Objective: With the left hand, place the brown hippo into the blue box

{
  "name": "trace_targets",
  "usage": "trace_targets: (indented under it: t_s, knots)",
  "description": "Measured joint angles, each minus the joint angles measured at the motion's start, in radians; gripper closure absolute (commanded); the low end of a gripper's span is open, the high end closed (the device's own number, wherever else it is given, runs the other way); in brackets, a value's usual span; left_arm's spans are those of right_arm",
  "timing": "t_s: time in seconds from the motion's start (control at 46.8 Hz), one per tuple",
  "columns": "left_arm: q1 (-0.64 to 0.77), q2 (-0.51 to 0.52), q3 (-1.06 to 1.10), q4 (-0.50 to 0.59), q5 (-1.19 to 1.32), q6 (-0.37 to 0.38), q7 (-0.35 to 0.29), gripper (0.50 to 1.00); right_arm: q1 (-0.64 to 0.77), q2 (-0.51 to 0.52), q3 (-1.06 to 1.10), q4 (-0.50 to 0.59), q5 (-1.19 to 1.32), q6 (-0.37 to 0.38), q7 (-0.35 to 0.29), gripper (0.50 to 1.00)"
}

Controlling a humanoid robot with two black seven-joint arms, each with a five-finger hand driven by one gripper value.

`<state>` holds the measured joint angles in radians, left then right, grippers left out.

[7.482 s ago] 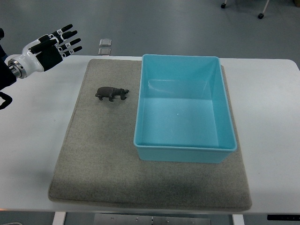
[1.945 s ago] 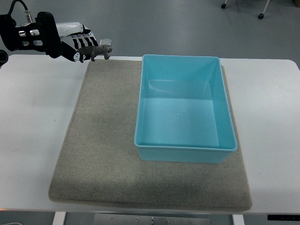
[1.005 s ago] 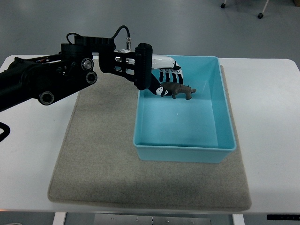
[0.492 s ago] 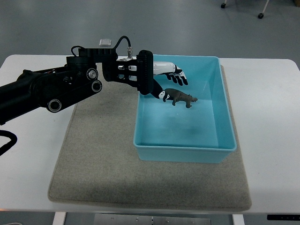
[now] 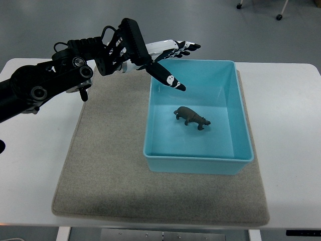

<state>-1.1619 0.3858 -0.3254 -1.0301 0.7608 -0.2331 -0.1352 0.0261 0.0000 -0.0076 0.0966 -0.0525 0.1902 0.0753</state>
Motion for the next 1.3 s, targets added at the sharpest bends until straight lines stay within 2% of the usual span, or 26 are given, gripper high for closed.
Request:
trace_targets:
  t_s: [0.342, 0.62, 0.791, 0.941, 1.069, 1.304]
  knots:
    - [0.094, 0.115, -0.005, 0.046, -0.635, -0.029, 0.005, 0.501, 0.000, 0.000, 0.000, 0.000, 0.000, 0.000, 0.000, 0.564]
    - [0.183, 0.170, -0.008, 0.152, -0.952, -0.194, 0.017, 0.501, 0.000, 0.000, 0.000, 0.000, 0.000, 0.000, 0.000, 0.564]
    - [0.225, 0.184, -0.011, 0.199, -1.075, -0.279, 0.039, 0.501, 0.000, 0.000, 0.000, 0.000, 0.000, 0.000, 0.000, 0.564]
    - [0.236, 0.197, -0.031, 0.239, -1.220, -0.332, 0.140, 0.501, 0.000, 0.000, 0.000, 0.000, 0.000, 0.000, 0.000, 0.564]
    - [0.238, 0.197, -0.045, 0.263, -1.288, -0.340, 0.190, 0.501, 0.000, 0.000, 0.000, 0.000, 0.000, 0.000, 0.000, 0.564]
    - [0.265, 0.181, -0.082, 0.264, -1.293, -0.338, 0.196, 0.501, 0.000, 0.000, 0.000, 0.000, 0.000, 0.000, 0.000, 0.564]
